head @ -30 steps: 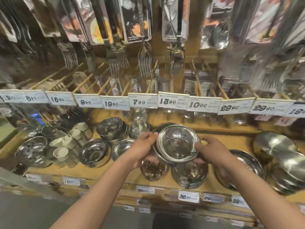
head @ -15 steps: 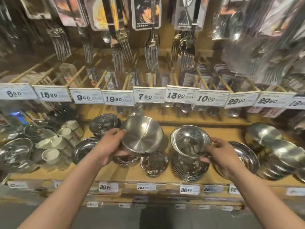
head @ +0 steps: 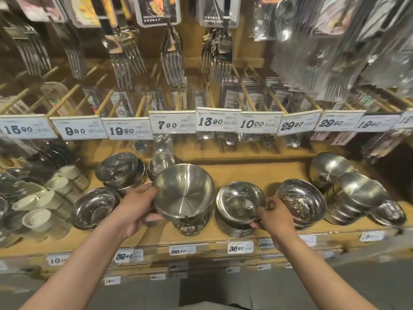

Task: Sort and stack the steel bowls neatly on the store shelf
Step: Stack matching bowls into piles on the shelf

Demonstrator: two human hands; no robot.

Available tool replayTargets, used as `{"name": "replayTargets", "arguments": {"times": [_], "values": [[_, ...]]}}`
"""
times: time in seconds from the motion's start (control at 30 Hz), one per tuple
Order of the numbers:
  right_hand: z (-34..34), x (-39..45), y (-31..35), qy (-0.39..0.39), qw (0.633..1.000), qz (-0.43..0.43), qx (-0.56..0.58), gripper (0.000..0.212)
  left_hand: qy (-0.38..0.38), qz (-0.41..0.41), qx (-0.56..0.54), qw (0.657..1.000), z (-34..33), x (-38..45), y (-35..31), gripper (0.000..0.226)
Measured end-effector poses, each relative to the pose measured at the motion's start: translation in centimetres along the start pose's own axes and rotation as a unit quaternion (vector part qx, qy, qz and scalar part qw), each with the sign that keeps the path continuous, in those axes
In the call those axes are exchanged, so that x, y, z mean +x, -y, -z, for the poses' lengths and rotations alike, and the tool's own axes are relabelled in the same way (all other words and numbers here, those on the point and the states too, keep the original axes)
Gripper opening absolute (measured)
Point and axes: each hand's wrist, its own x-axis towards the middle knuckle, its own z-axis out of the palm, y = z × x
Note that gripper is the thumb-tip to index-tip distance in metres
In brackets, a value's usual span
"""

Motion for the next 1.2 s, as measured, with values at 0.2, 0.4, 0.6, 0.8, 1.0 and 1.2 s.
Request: {"name": "replayTargets", "arguments": {"times": [0.2, 0.4, 0.6, 0.8, 1.0, 1.2], "values": [[-0.3, -0.4, -0.2, -0.057, 0.990, 0.047, -0.120, 0.022, 0.019, -0.008, 0.046, 0.999, 0.3, 0.5, 0.5, 0.024], [0.7, 0.5, -0.7, -0.059, 0.982, 0.019, -0.180, 0.031, 0.028, -0.005, 0.085, 0.996, 0.5, 0.9, 0.1, 0.023], [0.9, 0.4, -1.1, -0.030, 0.994, -0.016, -0.107, 0.010, 0.014, 0.002, 0.071, 0.997, 0.1, 0.6, -0.7, 0.024], [0.9, 0.4, 0.1, -0.016, 0.996, 0.005, -0.092, 0.021, 0.004, -0.006, 0.049, 0.999, -1.4, -1.0, -1.3, 0.019], [0.7, 0.7, -0.2, -0.050, 0.994, 0.019, -0.090, 0.012, 0.018, 0.001, 0.045, 0.999, -1.3, -1.8, -0.9, 0.020], [0.3, 0.4, -0.8, -0.061, 0.995, 0.005, -0.079, 0.015, 0.019, -0.006, 0.037, 0.999, -1.5, -2.4, -0.5, 0.023]]}}
